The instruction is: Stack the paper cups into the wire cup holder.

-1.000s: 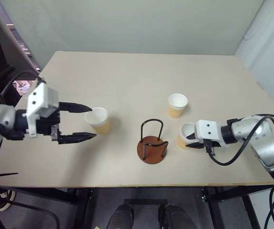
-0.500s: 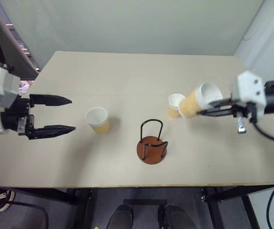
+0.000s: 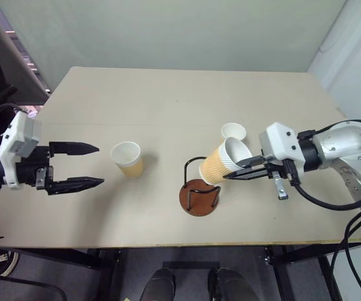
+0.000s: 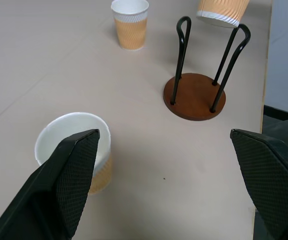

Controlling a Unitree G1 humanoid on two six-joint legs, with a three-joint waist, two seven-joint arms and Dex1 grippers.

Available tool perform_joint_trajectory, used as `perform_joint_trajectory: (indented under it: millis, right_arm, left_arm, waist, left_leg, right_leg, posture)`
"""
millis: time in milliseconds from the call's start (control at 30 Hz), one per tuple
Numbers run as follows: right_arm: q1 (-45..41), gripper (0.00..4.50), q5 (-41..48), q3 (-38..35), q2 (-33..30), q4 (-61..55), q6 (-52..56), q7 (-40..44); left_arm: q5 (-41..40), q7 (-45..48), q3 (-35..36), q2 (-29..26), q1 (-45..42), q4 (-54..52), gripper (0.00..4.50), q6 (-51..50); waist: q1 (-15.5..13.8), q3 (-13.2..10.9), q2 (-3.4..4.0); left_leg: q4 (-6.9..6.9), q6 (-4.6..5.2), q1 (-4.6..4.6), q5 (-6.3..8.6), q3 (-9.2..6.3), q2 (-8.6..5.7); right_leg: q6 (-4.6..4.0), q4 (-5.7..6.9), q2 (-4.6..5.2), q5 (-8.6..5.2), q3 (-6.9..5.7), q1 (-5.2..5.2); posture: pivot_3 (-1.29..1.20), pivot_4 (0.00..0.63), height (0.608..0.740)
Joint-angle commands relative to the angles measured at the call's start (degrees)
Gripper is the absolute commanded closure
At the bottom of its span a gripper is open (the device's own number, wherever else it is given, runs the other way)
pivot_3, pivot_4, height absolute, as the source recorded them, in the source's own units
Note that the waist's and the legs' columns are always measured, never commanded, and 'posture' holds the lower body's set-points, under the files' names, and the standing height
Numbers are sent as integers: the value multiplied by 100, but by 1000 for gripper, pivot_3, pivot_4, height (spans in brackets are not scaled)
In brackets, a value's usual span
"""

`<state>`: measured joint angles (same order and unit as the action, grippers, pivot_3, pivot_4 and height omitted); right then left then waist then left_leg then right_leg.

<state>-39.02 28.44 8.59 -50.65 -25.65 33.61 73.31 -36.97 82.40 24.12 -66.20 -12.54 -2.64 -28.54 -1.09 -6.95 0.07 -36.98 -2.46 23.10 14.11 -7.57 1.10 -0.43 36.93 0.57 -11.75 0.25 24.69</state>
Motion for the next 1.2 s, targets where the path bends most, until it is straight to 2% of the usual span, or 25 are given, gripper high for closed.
perform_joint_trajectory:
  millis: [33,133,333,467,500,633,833,1067,1167,1200]
  right_arm:
    - [-90,4450,-282,208,80,-64,-126,-157]
    - [-103,3825,-351,266,118,-66,-116,-189]
    - [-222,1686,-261,46,-41,33,-94,-79]
    - [-742,267,-708,-142,-178,1216,-632,-118]
    - [-904,42,-925,-89,-130,1620,-870,-195]
    - [-1788,42,-2099,416,469,3914,-2149,-782]
    - [-2556,42,-2851,811,1375,6418,-3541,-641]
    - [-2735,42,-3196,943,1766,7435,-4168,-246]
    - [-2736,42,-3318,955,1883,7677,-4318,-188]
    - [-2722,413,-3370,974,1904,7729,-4396,-156]
  left_arm:
    - [-50,-80,204,15,12,-200,0,72]
    - [-35,-162,177,60,-1,-214,0,93]
    - [-39,-257,158,118,16,-293,0,98]
    - [-27,-291,127,105,-42,-269,0,124]
    - [-26,-295,122,103,-52,-261,0,131]
    - [-39,-346,96,121,-83,-288,0,119]
    - [-76,-458,89,170,-50,-433,0,74]
    - [-144,-583,542,158,393,-762,0,-81]
    - [-170,-647,677,176,522,-887,0,-145]
    - [-176,-669,717,179,547,-916,0,-165]
  waist:
    - [1,0,0]
    - [1,0,0]
    - [-2,0,0]
    - [-5,0,0]
    - [-7,1,-1]
    - [29,0,1]
    - [22,-3,6]
    - [2,-4,8]
    - [-11,-4,8]
    - [-13,-4,7]
  left_leg:
    - [0,0,-1,0,0,1]
    - [0,-1,-2,0,0,2]
    - [0,-3,0,1,1,2]
    - [-1,-3,1,1,1,1]
    - [-1,-3,0,1,1,2]
    - [-1,-4,-14,1,-1,7]
    - [15,-10,1,3,0,29]
    - [26,-47,58,7,12,59]
    - [24,-92,70,-15,13,60]
    - [22,-90,72,-13,13,60]
  right_leg:
    - [-3,1,0,-2,0,0]
    - [-5,3,0,0,0,1]
    - [-4,1,0,1,0,1]
    - [-6,1,0,1,0,2]
    - [-7,2,0,1,0,2]
    - [-21,9,-1,10,1,3]
    - [-10,17,-20,30,0,34]
    - [-11,13,-39,29,-8,85]
    - [-10,9,-39,30,-9,90]
    - [-10,8,-38,30,-9,90]
  posture:
    - [0,150,740]
    - [0,150,740]
    - [0,150,740]
    - [0,150,740]
    - [0,150,740]
    - [0,150,740]
    - [0,150,740]
    - [0,150,740]
    - [0,150,740]
    - [0,150,740]
